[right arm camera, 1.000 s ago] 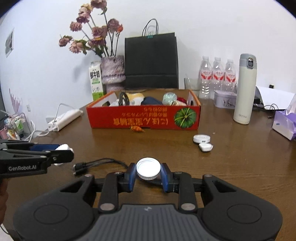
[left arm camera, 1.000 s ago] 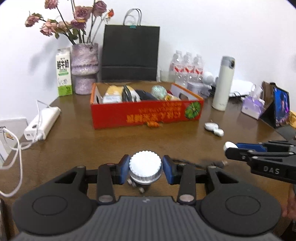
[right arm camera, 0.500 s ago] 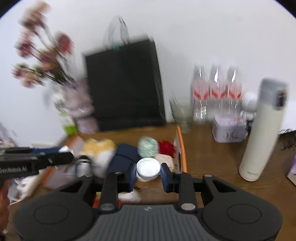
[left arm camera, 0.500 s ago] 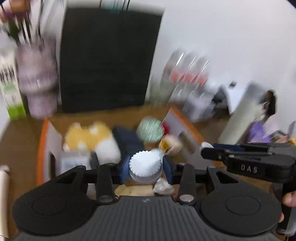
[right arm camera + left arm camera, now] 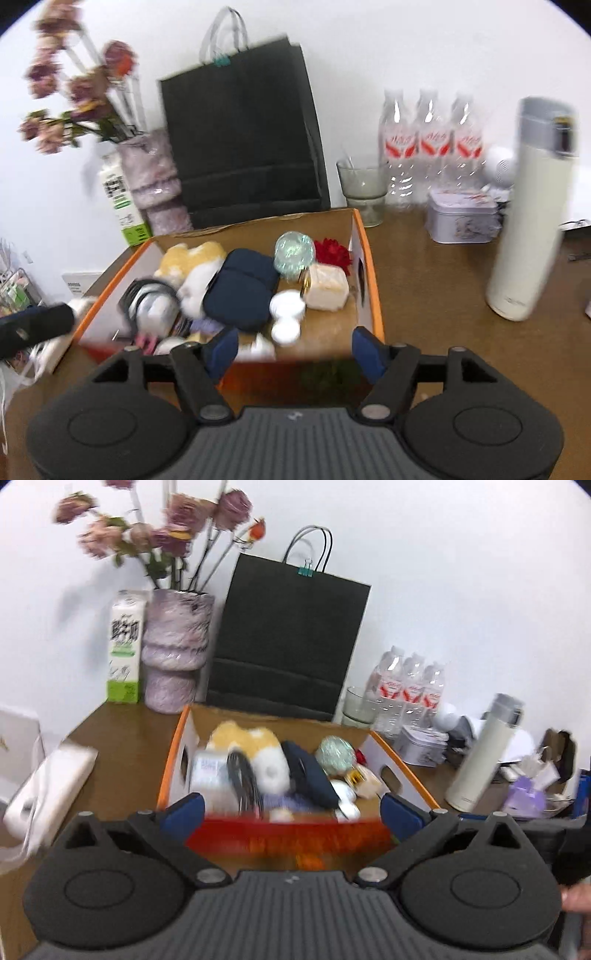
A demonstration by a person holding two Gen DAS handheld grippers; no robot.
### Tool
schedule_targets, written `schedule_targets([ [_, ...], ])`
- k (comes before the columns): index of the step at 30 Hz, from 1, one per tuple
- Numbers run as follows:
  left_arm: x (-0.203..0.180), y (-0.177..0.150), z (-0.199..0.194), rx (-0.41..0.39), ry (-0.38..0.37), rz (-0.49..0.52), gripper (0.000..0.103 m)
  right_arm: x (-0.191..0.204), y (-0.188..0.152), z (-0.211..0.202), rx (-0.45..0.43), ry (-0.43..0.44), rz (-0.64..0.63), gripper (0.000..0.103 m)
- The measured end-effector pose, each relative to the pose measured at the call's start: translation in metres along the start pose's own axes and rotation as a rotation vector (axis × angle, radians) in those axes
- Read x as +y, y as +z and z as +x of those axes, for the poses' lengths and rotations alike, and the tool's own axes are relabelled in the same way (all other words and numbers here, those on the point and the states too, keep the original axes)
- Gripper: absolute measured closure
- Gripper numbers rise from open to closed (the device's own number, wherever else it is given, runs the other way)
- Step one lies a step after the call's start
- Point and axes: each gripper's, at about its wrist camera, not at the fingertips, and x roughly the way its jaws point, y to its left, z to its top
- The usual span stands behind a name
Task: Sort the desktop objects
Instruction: 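Withdraw both open tools from the carton back over the desk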
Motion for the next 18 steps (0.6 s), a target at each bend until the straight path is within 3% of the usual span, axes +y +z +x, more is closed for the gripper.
schedule_targets([
  [4,0.006,-0.047,-0.036,0.006,0.000,0.016,0.000,0.008,-0.057,-0.040,-0.022,0.002,-0.016,0.035],
  [10,0.013,-0.110,-0.047,0.100,0.023,0.072,0.000,0.013,-0.135,-0.071,0.028,0.039,0.002,0.035],
  [12,0.014,-0.121,-0.050,0.112,0.012,0.068,0.000,0.014,-0.150,-0.075,0.048,0.040,0.004,0.035],
  [18,0.014,-0.134,-0.055,0.073,0.030,0.083,0.000,0.021,-0.159,-0.087,-0.026,-0.019,-0.013,0.029],
])
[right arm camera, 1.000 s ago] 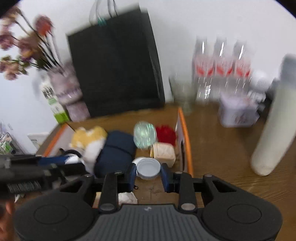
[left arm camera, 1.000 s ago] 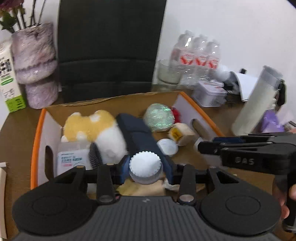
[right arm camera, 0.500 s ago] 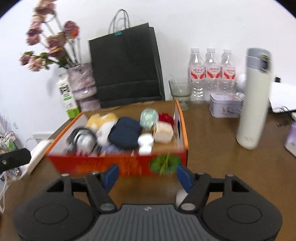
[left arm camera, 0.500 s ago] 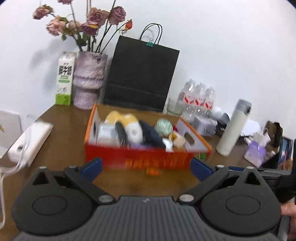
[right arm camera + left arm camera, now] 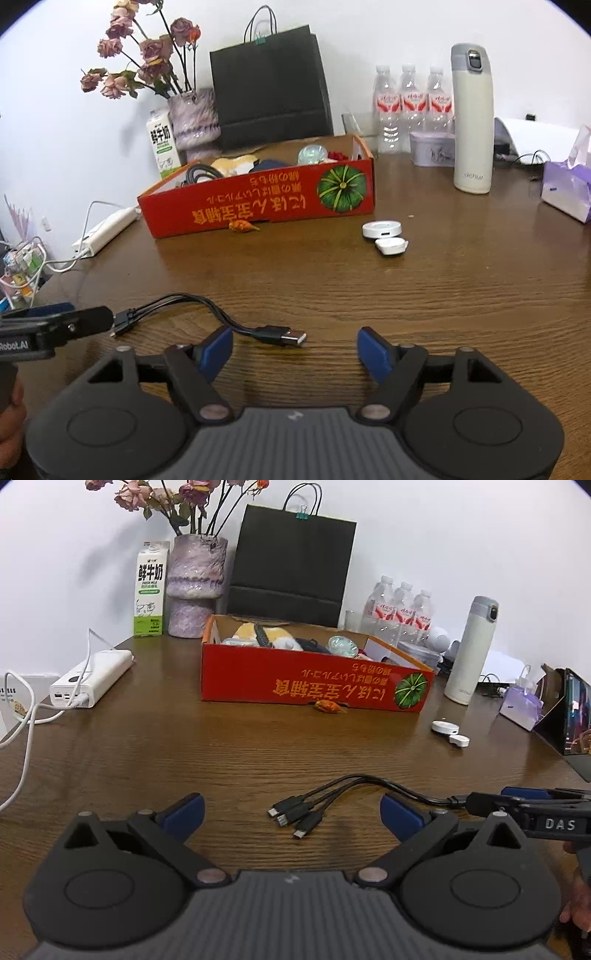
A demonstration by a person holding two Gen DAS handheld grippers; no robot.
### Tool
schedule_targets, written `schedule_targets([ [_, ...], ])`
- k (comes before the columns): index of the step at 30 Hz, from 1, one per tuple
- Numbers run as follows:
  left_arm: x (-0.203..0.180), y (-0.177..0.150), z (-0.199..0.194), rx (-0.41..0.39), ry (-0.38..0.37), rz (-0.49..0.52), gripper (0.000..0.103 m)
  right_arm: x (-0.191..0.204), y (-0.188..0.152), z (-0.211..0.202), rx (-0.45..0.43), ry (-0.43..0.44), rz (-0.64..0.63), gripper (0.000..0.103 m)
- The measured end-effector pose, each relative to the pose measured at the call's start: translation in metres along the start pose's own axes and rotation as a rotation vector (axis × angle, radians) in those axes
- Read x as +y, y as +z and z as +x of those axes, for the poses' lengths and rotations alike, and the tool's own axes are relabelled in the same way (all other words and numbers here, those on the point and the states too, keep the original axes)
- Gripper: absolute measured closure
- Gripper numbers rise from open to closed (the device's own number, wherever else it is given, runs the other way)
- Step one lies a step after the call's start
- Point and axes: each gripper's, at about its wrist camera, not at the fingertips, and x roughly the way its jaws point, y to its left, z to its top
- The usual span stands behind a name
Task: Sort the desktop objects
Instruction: 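Withdraw both open tools from the carton back over the desk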
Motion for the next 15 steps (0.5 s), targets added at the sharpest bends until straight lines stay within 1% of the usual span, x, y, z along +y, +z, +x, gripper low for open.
schedule_targets([
  [2,0.0002,-0.0020,-0.0012,-0.010,-0.007,0.005,0.000,-0.0004,-0.0008,-0.0013,-0.020,-0.004,-0.001,0.029],
  [15,-0.0013,-0.0021,0.0023,0.006,-0.007,0.010,0.000,-0.0046,-0.0007,0.0016,-0.021,-0.003,0.026,0.029],
])
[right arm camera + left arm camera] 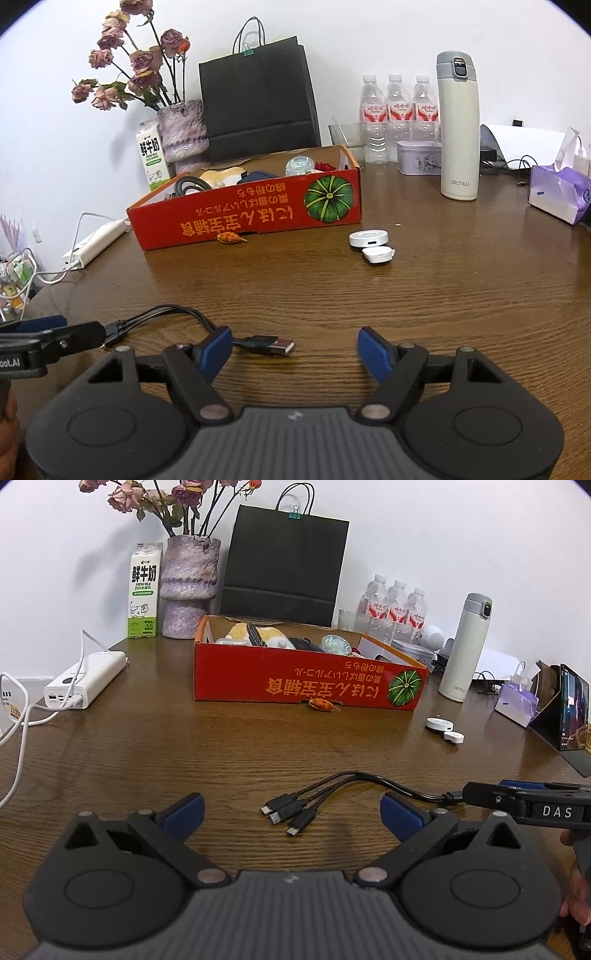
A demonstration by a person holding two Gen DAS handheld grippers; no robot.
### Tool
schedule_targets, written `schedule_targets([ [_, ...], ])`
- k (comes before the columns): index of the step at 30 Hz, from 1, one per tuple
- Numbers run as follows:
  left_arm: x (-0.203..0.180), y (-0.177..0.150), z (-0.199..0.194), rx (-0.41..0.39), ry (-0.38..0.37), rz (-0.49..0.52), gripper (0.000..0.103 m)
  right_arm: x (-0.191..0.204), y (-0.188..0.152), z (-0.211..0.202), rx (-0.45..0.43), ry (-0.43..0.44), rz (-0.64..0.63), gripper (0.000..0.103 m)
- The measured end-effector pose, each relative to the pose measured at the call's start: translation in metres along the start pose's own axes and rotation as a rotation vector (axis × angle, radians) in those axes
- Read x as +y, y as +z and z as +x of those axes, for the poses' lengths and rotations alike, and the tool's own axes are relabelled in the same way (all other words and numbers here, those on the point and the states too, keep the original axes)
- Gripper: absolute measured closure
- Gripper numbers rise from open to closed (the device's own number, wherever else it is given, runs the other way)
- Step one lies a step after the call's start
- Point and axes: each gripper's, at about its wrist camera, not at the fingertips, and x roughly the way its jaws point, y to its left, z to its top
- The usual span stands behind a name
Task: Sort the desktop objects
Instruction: 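Withdraw both open tools from the carton back over the desk, then grasp the white round case on the desk with the right gripper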
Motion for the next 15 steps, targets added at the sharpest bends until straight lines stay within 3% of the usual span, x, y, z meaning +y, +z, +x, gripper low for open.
schedule_targets([
  [6,-0.002,0.000,-0.002,-0.013,-0.010,0.023,0.000,-0.001,0.000,-0.001,-0.004,0.001,0.006,0.029],
  [10,-0.003,0.012,0.001,-0.018,-0.060,0.019,0.000,-0.008,0.012,-0.005,-0.016,0.008,0.017,0.031],
  [15,-0.019,0.053,0.038,-0.011,-0.119,0.069,0.001,-0.020,0.038,0.013,-0.003,-0.105,-0.056,0.031],
])
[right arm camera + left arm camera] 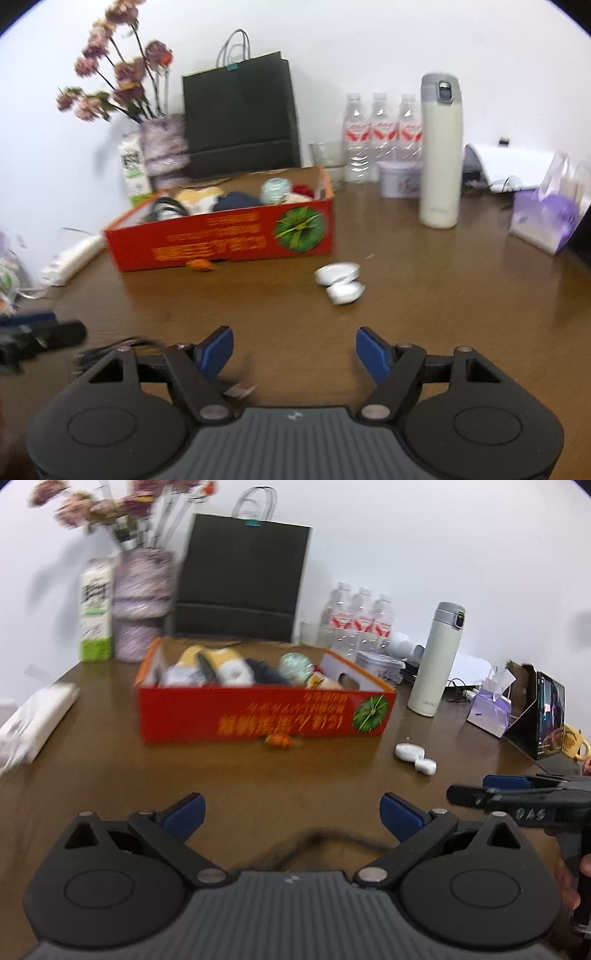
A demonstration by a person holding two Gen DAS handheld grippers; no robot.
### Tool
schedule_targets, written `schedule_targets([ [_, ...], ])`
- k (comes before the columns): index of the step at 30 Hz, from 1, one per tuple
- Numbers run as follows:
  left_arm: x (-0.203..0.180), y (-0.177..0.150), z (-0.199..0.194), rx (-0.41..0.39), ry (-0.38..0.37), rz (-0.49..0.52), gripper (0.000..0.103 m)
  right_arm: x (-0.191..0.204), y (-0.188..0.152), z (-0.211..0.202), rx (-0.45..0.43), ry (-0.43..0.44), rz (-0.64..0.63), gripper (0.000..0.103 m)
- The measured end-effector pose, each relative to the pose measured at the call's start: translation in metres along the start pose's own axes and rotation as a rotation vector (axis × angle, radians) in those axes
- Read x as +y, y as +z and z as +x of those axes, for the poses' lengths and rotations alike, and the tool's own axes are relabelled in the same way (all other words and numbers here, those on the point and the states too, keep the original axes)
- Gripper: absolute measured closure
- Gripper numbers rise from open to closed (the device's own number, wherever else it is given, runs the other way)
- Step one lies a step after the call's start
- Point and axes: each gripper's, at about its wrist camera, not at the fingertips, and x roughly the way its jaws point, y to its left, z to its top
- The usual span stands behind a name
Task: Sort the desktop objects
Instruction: 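Grasp the white round case on the desk with the right gripper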
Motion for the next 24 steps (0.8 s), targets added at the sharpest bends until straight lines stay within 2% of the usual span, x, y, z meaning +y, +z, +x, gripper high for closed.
schedule_targets([
  [3,-0.004,0.027,0.036,0.043,-0.022,0.022,0.007,-0.008,0.016,0.028,0.030,-0.030,-0.027,0.035],
  [6,0.000,0.048,0.075,0.078,-0.015,0.026,0.012,-0.011,0.030,0.059,0.051,-0.011,-0.049,0.036],
  [8,0.002,0.056,0.103,0.115,0.013,0.023,0.023,-0.013,0.040,0.078,0.064,-0.014,-0.050,0.039],
  [9,0.003,0.058,0.114,0.140,0.019,0.021,0.036,-0.014,0.043,0.086,0.077,-0.015,-0.043,0.041],
  [10,0.003,0.060,0.126,0.175,0.024,0.019,0.047,-0.016,0.046,0.095,0.093,-0.013,-0.028,0.055],
  [11,0.003,0.060,0.137,0.217,0.036,0.020,0.052,-0.018,0.048,0.100,0.106,-0.001,-0.013,0.067],
  [12,0.003,0.058,0.143,0.251,0.055,0.013,0.066,-0.020,0.049,0.104,0.107,0.017,0.003,0.069],
  [13,0.003,0.055,0.147,0.257,0.071,0.003,0.071,-0.021,0.049,0.107,0.100,0.035,0.019,0.074],
  [14,0.001,0.052,0.146,0.224,0.082,0.006,0.077,-0.020,0.048,0.109,0.097,0.053,0.025,0.085],
  [15,0.000,0.050,0.146,0.226,0.079,0.011,0.094,-0.018,0.047,0.110,0.094,0.063,0.022,0.089],
  [16,0.000,0.048,0.146,0.223,0.076,0.011,0.101,-0.016,0.045,0.110,0.084,0.071,0.015,0.093],
  [20,0.002,0.046,0.135,0.206,0.093,-0.029,0.102,-0.007,0.045,0.099,0.031,0.100,-0.025,0.093],
  [24,0.006,0.043,0.102,0.163,0.090,-0.065,0.102,-0.002,0.046,0.090,0.010,0.115,-0.023,0.096],
])
